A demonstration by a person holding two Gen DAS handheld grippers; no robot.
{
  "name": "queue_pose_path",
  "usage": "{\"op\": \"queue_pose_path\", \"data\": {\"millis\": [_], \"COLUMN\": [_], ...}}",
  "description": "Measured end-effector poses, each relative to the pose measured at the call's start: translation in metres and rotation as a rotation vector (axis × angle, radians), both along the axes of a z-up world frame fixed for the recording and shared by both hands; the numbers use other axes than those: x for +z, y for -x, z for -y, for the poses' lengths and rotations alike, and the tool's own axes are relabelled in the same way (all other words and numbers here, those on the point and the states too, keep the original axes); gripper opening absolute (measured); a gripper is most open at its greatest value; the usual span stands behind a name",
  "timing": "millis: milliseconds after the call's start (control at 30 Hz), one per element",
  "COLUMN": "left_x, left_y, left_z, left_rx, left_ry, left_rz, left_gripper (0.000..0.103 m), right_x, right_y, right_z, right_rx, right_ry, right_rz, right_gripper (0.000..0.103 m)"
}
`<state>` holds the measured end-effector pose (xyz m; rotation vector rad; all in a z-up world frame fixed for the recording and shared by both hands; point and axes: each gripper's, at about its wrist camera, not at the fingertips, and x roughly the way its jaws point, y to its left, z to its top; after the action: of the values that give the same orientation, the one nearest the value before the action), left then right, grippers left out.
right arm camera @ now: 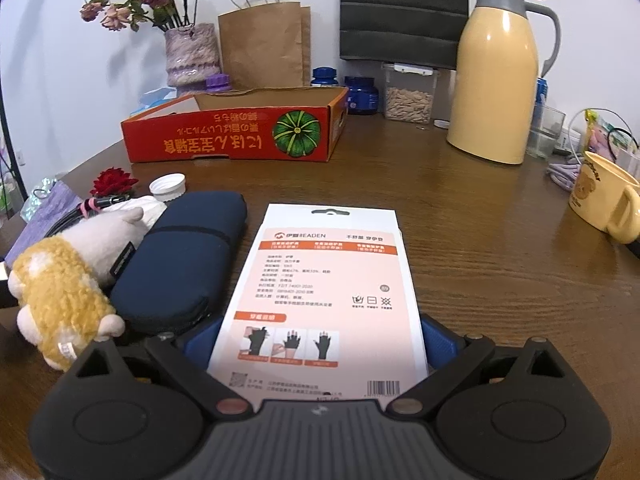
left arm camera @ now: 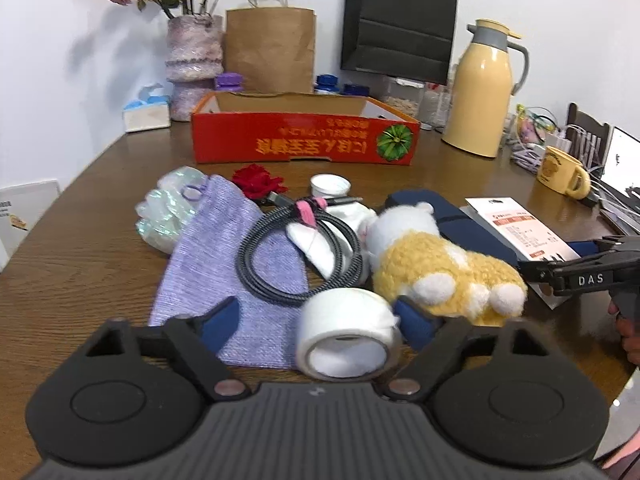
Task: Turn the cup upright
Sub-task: 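Grasp the white tape roll with the left gripper while the right gripper grasps the glove package, then carry the tape roll and glove package into the cardboard box and release both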
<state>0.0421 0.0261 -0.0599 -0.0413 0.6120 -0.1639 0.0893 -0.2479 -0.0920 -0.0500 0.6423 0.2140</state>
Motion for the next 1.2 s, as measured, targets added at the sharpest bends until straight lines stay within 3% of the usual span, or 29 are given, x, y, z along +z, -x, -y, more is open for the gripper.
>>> {"op": "queue_pose_path", "data": {"millis": [33,100,433,767,1200], "left_x": [-0.002,-0.005,0.001,0.029,0.063], "left_y": [-0.002,-0.003,0.001,0.002,-0.027], "left_z": [-0.001,-0.001,-0.009,-0.018,-0.015], "left_rx": [-0.021,-0.061,-0.014,0.052,0.1], "left_ry": [0.012,0.038,0.041,0.051,0.046], "left_rz": [-0.011,-0.026,-0.003,0.036,0.046], "left_gripper": [0.064,0.055,0.054,0.054,0.054], "right_x": [0.0,0.0,0.004,0.018,0.051], "right_y": [0.002,0.005,0.016,0.024,0.022], "right_z": [0.0,0.001,0.001,0.001,-0.01], "right_rx": [-0.008,-0.022,-0.048,-0.044,-0.012], "right_ry": [-0.001,0.001,-0.001,-0.015,-0.052], "right_rz": [0.003,0.01,0.065,0.125,0.202], "right_gripper": [0.098,0.098,0.098,0.098,0.098]}}
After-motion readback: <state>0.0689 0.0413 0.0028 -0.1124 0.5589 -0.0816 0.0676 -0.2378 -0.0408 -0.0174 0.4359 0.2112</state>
